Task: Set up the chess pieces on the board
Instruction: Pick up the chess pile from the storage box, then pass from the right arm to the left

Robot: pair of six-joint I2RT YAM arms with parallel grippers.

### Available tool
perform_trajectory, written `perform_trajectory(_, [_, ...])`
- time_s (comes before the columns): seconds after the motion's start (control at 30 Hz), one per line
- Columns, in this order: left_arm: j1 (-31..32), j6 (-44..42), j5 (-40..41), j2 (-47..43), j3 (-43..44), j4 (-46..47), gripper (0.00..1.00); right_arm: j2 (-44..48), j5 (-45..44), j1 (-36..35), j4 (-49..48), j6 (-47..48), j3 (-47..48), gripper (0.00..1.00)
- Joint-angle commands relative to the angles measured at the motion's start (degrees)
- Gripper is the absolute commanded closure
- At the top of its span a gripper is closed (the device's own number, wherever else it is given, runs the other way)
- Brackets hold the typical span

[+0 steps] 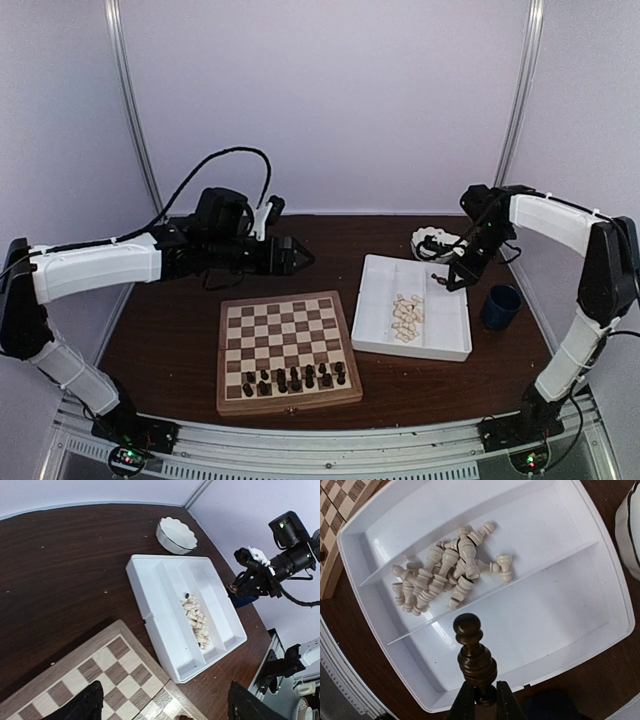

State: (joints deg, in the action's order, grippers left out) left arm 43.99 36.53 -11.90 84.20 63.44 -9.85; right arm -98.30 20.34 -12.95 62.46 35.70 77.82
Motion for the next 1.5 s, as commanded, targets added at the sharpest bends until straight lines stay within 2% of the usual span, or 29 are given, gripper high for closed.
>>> perform_trajectory(0.0, [1.28, 2.75, -6.98, 4.66, 3.88, 9.35, 0.15, 3.7, 8.06, -3.27, 3.44, -1.88, 3.97, 0.86])
perform_trajectory(0.13, [3.25, 4.38, -11.64, 9.93, 9.16, 12.25, 0.21, 4.62, 11.12, -9.2, 3.72, -2.49, 7.22, 0.85])
perform_trajectory(0.3, [3.78, 9.58, -19.41, 16.25, 13.87, 14.24, 0.36, 3.52, 12.91, -16.18, 3.49, -4.05, 11.83, 0.85])
perform_trajectory(0.53, [5.14, 11.57, -24.69, 20.46, 17.89, 10.99, 0.43, 2.34, 12.8, -21.18, 3.59, -5.23, 15.21, 0.85])
perform_trajectory(0.97, [6.24, 13.48, -28.34, 23.27, 20.35, 12.04, 0.57, 3.99, 10.83, -23.78, 2.9, -5.82, 14.76, 0.85])
perform_trajectory(1.47, [6.28, 12.98, -27.29, 22.84, 20.07, 11.69, 0.85, 4.07, 10.56, -24.14, 2.79, -5.82, 14.46, 0.85])
